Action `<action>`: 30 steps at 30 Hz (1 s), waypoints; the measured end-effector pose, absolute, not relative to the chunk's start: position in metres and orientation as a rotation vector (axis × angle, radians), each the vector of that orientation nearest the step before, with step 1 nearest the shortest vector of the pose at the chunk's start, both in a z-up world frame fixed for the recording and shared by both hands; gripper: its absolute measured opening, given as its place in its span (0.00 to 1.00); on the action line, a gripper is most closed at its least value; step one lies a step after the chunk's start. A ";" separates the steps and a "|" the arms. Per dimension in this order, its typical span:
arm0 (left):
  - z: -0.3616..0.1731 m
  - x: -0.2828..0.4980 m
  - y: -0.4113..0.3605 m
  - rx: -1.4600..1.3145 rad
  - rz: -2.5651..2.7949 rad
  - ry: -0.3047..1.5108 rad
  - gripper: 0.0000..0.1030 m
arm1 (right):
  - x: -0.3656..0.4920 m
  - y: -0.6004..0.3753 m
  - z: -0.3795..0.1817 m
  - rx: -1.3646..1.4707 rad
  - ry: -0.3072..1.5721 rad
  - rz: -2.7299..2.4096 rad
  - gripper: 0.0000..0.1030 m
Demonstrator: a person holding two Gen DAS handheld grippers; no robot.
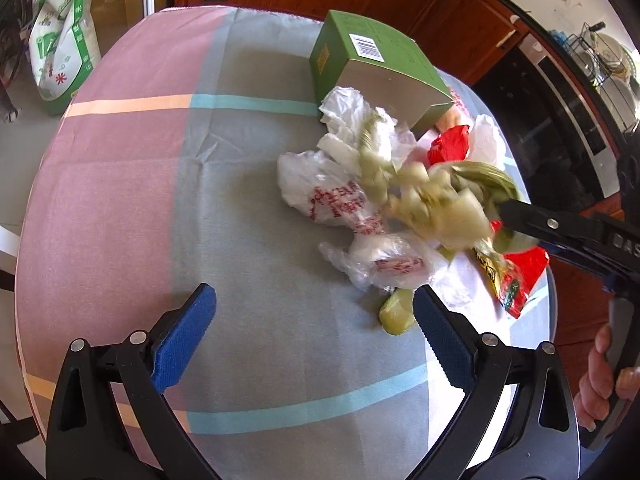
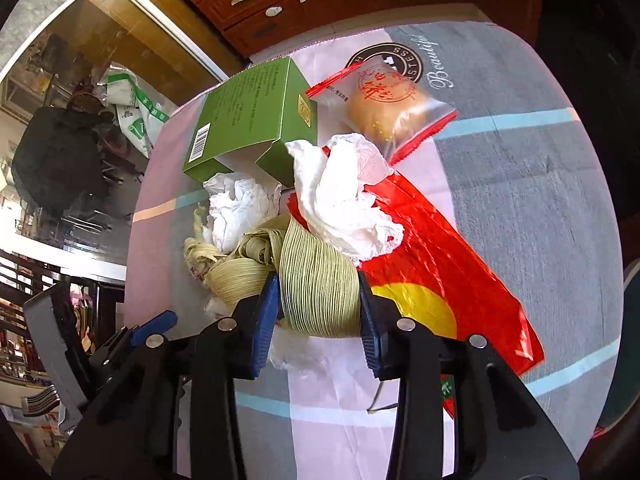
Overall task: Collect trash
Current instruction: 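Grasp the corn husk bundle with the right gripper while the left gripper grasps the plastic bag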
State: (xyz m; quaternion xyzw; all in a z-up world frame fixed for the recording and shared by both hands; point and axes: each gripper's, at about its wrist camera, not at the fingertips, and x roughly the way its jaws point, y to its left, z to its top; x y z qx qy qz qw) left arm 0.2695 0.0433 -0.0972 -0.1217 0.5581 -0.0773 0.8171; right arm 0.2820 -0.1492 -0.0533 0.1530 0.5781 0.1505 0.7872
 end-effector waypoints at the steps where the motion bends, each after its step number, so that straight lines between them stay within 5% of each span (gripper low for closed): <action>1: -0.097 0.270 0.041 -0.253 -0.164 1.188 0.96 | 0.277 -0.155 -0.050 0.352 1.243 0.330 0.33; 16: -0.106 0.299 0.002 -0.220 -0.120 1.151 0.94 | 0.240 -0.232 -0.021 0.493 1.167 0.301 0.32; 18: -0.104 0.298 -0.006 -0.174 -0.105 1.128 0.67 | 0.236 -0.236 -0.022 0.498 1.175 0.303 0.32; 20: -0.101 0.296 -0.010 -0.175 -0.128 1.123 0.51 | 0.235 -0.235 -0.024 0.504 1.185 0.309 0.32; 30: -0.065 0.251 -0.002 -0.145 -0.130 1.063 0.41 | 0.211 -0.226 0.007 0.490 1.125 0.359 0.32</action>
